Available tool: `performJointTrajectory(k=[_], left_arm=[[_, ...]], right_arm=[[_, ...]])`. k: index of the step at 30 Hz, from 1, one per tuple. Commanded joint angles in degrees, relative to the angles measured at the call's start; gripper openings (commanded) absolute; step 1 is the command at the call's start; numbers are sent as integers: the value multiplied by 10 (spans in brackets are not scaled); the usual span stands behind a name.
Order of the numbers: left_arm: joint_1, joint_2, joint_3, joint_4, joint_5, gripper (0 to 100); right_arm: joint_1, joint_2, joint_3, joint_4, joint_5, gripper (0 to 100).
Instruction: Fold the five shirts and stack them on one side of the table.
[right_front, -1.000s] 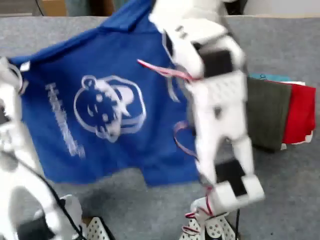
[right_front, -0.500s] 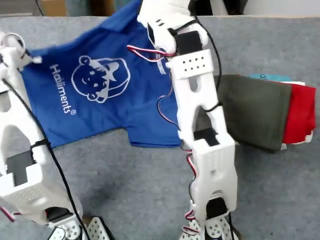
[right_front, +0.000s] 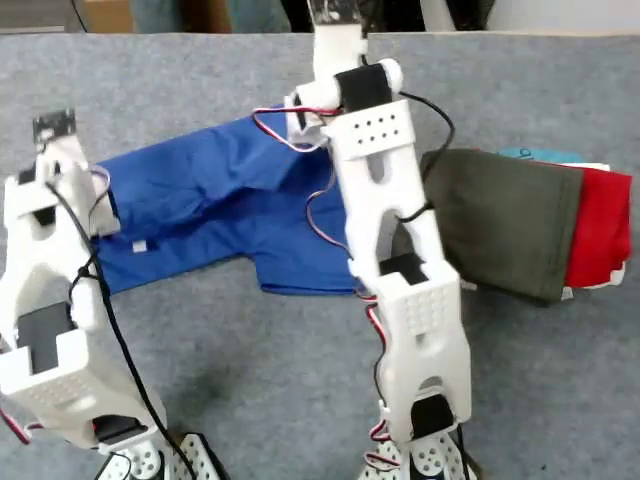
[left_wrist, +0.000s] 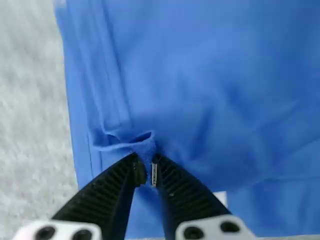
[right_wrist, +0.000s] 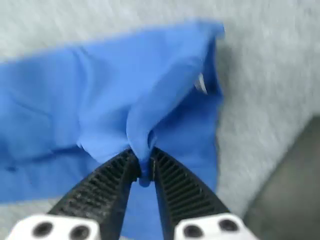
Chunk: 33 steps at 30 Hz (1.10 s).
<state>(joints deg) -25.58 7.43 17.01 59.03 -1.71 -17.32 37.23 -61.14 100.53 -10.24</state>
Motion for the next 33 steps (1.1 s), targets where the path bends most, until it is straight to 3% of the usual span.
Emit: performJointTrajectory(k=[1,7,12,17,33], left_arm=[[-4,-62,66,-36,-4,29],[-20,-119,95,-34,-4,29],[-56,-151,80,-31,-8,29],[-56,-158,90,14,-69,29],[-64,-108,102,-9,-93,29]], right_arm=[[9,-111,167,7,25,13],[26,-254,400,-11,40,13],[52,-297,426,-9,40,13],[53,-294,472,-5,40,13],[52,-296,607,-40,52,13]])
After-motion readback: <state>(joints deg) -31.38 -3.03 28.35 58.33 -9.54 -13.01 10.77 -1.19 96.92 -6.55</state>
